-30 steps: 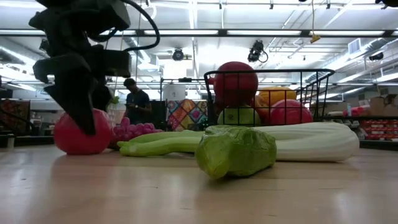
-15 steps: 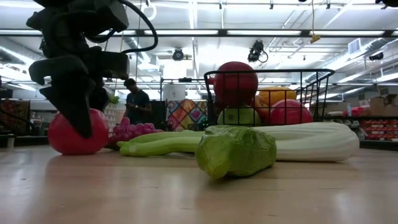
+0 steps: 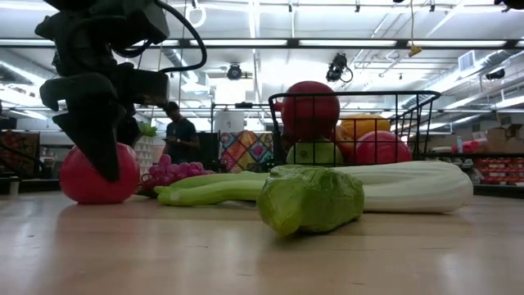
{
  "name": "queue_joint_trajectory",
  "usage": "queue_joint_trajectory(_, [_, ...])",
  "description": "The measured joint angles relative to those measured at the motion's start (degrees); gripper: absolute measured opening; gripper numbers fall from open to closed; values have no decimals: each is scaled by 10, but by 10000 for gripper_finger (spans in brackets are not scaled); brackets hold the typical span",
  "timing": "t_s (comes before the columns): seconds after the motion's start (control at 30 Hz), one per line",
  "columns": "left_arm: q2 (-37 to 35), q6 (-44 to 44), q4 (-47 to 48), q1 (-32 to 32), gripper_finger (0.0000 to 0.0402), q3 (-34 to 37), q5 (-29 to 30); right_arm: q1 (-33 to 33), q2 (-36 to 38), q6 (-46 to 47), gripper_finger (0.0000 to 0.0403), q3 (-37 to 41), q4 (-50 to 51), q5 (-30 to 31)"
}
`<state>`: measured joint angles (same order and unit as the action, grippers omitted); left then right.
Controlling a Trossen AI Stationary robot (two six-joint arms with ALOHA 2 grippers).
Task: Build produce basket
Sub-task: Put the apple into the wire basket
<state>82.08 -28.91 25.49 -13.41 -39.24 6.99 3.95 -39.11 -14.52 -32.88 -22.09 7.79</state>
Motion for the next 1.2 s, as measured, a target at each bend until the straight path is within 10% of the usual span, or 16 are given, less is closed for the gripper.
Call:
queue_joint_trajectory(0.4, [1,30,33,1,375,-18,-34,0,0,3,187,0,0,0])
queue_joint_trajectory(0.77, [1,135,101,31,371,-188,-27,0,0,22,187,0,19,0])
queue_joint_trajectory(1.2, [0,442,-104,42,371,-335,59,-2,-7,170,187,0,143,-3])
